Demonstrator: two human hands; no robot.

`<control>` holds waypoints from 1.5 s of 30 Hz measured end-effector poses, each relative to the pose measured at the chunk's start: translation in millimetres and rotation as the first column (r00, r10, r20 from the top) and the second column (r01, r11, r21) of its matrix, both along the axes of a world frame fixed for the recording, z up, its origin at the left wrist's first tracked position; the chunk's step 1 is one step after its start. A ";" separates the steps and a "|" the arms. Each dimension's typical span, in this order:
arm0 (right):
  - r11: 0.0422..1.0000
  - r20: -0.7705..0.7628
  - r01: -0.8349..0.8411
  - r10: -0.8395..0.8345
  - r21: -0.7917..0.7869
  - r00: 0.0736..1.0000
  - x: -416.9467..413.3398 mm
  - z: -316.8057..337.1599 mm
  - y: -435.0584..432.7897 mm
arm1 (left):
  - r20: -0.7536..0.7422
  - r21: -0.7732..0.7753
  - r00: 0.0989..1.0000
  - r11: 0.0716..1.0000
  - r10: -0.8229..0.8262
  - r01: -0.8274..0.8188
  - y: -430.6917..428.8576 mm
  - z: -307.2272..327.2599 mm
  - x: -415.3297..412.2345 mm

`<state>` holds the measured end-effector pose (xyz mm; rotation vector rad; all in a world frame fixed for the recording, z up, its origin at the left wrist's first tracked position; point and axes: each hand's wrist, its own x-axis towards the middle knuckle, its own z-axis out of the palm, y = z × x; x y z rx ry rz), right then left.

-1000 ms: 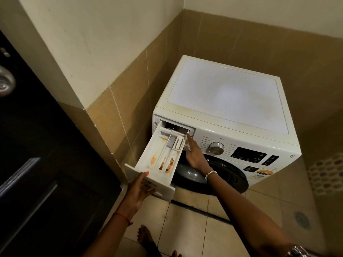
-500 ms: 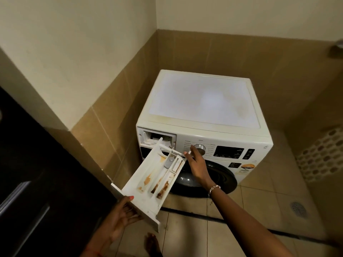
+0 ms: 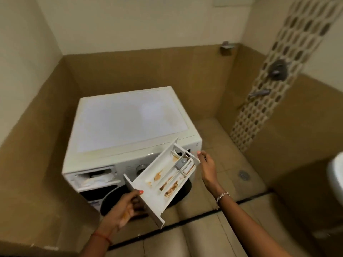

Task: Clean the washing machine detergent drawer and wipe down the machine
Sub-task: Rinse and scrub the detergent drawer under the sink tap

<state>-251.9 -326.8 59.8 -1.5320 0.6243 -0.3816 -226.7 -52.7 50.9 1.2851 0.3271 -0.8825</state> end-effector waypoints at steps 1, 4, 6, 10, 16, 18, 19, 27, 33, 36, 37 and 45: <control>0.998 0.004 0.057 -0.057 0.009 0.998 -6.4 6.3 -13.8 | 0.009 -0.004 0.998 0.998 -0.059 0.059 -15.3 3.5 10.8; 0.976 0.030 0.215 -0.215 -0.007 0.976 -26.0 18.1 -52.4 | 0.055 -0.031 0.972 0.973 -0.229 0.231 -64.1 14.2 38.4; 0.950 0.039 0.312 -0.311 -0.023 0.950 -42.1 25.8 -77.0 | 0.072 -0.046 0.941 0.941 -0.331 0.335 -101.1 19.5 53.7; 0.858 0.042 0.512 -0.511 -0.048 0.859 -77.1 32.4 -122.0 | 0.093 -0.034 0.848 0.850 -0.521 0.526 -176.5 28.1 70.0; 0.685 0.005 0.725 -0.726 -0.071 0.687 -145.2 41.8 -178.2 | 0.115 -0.014 0.656 0.659 -0.746 0.752 -292.4 39.7 67.2; 0.625 0.006 0.777 -0.779 -0.075 0.628 -168.9 41.4 -194.8 | 0.130 -0.007 0.592 0.596 -0.796 0.803 -327.9 43.0 55.4; 0.593 0.008 0.801 -0.803 -0.079 0.596 -181.8 41.4 -203.0 | 0.136 -0.002 0.556 0.561 -0.820 0.828 -346.5 44.6 47.4; 0.395 0.035 0.918 -0.917 -0.045 0.397 -283.2 39.3 -273.1 | 0.158 0.039 0.338 0.348 -0.928 0.937 -490.5 49.8 -25.9; 0.301 0.008 0.954 -0.954 -0.004 0.301 -350.9 35.2 -331.5 | 0.148 0.069 0.208 0.220 -0.967 0.973 -598.1 47.4 -80.1; 0.275 0.001 0.961 -0.961 0.012 0.275 -380.5 32.7 -362.2 | 0.183 0.074 0.173 0.190 -0.968 0.979 -643.4 50.6 -106.8; 0.265 0.000 0.964 -0.964 0.021 0.265 -387.0 32.3 -369.0 | 0.198 0.080 0.168 0.186 -0.966 0.979 -654.5 52.9 -113.7; 0.172 0.019 0.976 -0.985 0.133 0.171 -424.1 13.8 -416.4 | 0.215 0.140 0.153 0.186 -0.964 0.973 -737.4 56.9 -157.1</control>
